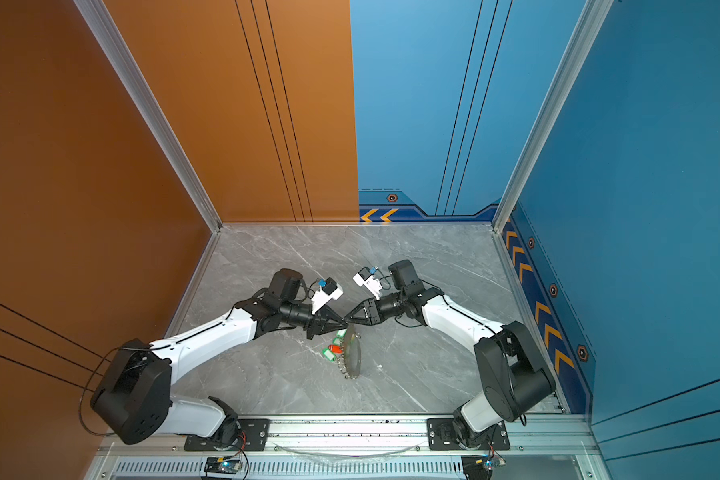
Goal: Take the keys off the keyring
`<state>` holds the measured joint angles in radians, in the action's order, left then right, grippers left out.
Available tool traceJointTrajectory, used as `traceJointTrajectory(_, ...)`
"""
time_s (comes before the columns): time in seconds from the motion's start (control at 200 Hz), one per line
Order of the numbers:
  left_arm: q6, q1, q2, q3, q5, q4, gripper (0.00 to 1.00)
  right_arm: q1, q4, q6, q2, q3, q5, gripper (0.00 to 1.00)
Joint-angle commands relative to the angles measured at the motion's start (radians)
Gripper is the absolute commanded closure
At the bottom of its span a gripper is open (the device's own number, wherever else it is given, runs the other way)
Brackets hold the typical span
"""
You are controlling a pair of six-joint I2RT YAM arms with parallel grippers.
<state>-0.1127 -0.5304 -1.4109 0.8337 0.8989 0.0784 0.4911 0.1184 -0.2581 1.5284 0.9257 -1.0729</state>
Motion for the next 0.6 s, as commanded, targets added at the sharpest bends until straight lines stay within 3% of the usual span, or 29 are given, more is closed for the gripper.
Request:
traceJointTrajectory(0.0,-0.025,0.014,0.016,0.009,0.044,-0.014,1.00,0.007,0.044,0.018,-0.041,0.012,-0.028,0.74)
traceJointTrajectory(0.481,-0.022,0.017,-0.002,0.022,0.061,-0.015,1.00,0.015,0.023,0.003,-0.043,0.033,-0.041,0.85)
traceJointTrajectory(0.596,-0.022,0.017,-0.006,0.022,0.061,-0.014,1.00,0.016,0.020,-0.001,-0.038,0.034,-0.028,0.93)
